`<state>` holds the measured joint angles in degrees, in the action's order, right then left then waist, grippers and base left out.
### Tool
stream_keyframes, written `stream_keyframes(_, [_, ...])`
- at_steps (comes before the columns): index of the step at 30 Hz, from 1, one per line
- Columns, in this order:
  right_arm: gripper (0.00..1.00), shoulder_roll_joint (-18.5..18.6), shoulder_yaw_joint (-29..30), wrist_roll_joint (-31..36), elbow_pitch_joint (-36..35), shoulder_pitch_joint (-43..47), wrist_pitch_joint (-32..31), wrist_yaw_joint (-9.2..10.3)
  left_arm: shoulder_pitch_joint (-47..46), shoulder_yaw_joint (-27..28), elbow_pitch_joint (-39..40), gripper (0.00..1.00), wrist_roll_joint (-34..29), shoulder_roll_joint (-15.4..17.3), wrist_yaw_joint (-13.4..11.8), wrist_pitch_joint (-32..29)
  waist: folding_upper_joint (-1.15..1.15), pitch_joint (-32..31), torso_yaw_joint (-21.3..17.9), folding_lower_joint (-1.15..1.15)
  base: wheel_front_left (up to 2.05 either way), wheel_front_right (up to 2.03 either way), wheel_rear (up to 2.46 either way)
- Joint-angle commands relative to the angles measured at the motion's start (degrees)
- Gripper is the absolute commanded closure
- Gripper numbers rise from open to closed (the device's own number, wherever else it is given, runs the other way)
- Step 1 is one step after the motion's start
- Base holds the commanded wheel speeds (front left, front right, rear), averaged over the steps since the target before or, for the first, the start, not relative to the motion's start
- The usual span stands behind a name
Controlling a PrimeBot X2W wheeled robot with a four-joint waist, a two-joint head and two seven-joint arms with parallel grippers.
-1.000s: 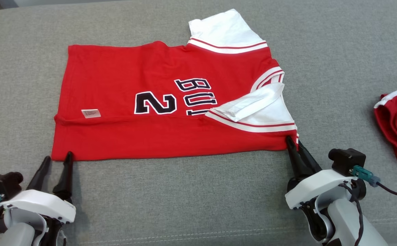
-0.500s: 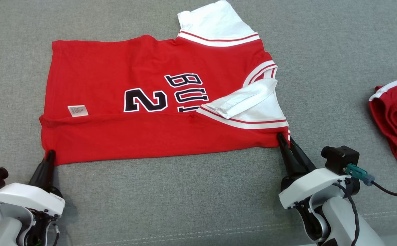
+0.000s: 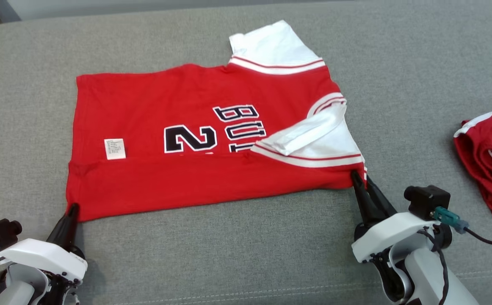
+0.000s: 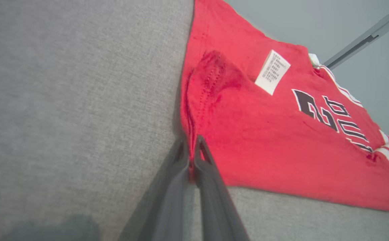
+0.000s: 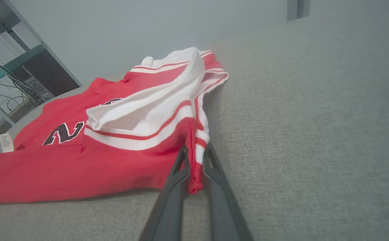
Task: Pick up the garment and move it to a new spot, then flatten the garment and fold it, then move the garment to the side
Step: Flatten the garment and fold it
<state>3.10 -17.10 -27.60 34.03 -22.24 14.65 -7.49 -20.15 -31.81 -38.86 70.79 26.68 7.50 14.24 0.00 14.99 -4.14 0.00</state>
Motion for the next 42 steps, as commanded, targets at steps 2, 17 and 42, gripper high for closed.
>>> stream_keyframes(2, [1.00, -0.2, -0.9, 0.2, 0.0, 1.2, 0.3, 0.00, -0.5, 4.5, -1.4, 1.00, -2.6, 1.5, 0.0, 0.7, 0.00, -2.2, 0.1, 0.00, 0.00, 0.00, 0.00])
stream_keyframes(17, [1.00, -0.2, -2.1, -0.8, 3.4, 6.5, 0.3, 0.00, 4.4, 10.0, -10.7, 1.00, -11.7, -5.0, 0.0, 0.7, 0.00, -10.4, -0.4, 0.00, 0.00, 0.00, 0.00])
stream_keyframes(42, [0.00, -0.2, 8.7, 13.0, -0.8, 1.8, 0.3, 0.00, 1.6, 20.0, -3.2, 0.00, -33.0, -4.2, 0.0, 0.8, 0.00, -6.2, 0.6, 0.00, 0.00, 0.00, 0.00])
